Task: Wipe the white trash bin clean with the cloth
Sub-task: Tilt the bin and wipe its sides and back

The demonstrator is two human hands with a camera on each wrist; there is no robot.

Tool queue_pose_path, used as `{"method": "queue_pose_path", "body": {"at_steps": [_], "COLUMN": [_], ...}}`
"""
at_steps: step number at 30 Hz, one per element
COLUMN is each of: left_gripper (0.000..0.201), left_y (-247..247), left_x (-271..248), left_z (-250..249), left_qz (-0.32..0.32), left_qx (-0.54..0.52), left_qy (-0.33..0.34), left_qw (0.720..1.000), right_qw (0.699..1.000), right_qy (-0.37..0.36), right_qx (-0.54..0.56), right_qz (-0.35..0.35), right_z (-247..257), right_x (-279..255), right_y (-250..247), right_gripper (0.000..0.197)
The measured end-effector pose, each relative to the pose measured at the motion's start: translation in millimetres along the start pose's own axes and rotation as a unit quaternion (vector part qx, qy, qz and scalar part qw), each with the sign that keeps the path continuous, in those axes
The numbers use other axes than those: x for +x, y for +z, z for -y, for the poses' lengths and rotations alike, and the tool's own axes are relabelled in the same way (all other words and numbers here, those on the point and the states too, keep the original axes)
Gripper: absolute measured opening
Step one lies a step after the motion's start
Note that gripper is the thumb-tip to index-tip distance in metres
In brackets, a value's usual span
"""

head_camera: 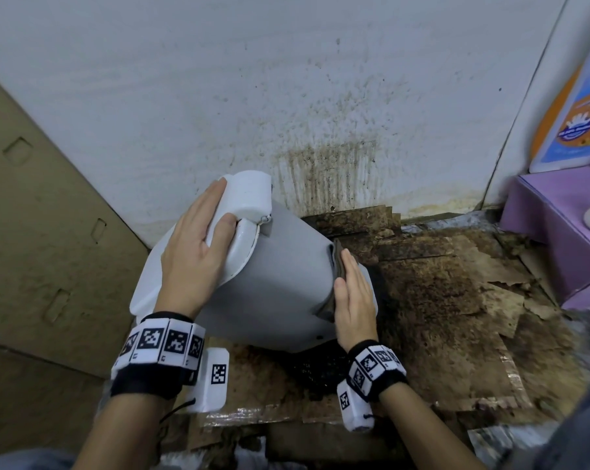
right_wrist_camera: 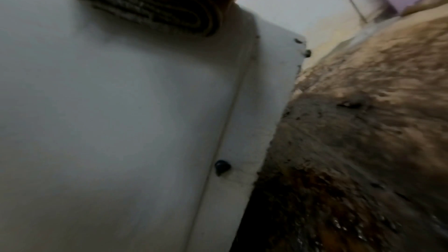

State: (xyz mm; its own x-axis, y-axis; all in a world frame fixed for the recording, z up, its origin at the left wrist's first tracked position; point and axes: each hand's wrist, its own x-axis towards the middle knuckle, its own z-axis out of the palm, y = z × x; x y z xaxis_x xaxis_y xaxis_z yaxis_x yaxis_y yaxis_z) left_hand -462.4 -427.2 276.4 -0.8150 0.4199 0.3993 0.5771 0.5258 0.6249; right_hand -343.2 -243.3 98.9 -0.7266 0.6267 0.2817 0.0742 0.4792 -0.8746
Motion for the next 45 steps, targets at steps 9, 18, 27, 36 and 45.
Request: {"method": "queue_pose_path", "body": {"at_steps": [9, 18, 27, 36, 45], "left_gripper": [0.055, 0.060, 0.063, 0.065, 0.065], "left_y": [3.3, 7.9, 9.5, 10.7, 27.0], "left_x": [-1.5, -1.9, -1.8, -3.1, -4.5], "left_z": [-4.9, -9.5, -12.4, -18.6, -36.6], "left_qz": [-0.008, -0.006, -0.003, 0.009, 0.028], "left_qx": [0.011, 0.015, 0.018, 0.024, 0.046], "left_qy": [0.000, 0.022, 0.021, 0.026, 0.054], "left_qw": [1.000, 1.000, 1.000, 0.999, 0.997], "right_qw": [0.996, 0.987, 0.983, 0.979, 0.963], "right_qy": [0.086, 0.111, 0.095, 0.085, 0.019], "right_qx": [0.009, 0.111, 0.160, 0.178, 0.261], "right_qz": [-0.016, -0.036, -0.004, -0.051, -0.059], "right_z": [16.1, 78.1, 118.1, 128.5, 174.0], "right_x": [4.5, 15.0, 28.2, 46.4, 72.9], "right_y": [7.1, 3.6, -7.3, -24.0, -53.4], "right_gripper": [0.071, 0.044, 0.041, 0.028, 0.029]}}
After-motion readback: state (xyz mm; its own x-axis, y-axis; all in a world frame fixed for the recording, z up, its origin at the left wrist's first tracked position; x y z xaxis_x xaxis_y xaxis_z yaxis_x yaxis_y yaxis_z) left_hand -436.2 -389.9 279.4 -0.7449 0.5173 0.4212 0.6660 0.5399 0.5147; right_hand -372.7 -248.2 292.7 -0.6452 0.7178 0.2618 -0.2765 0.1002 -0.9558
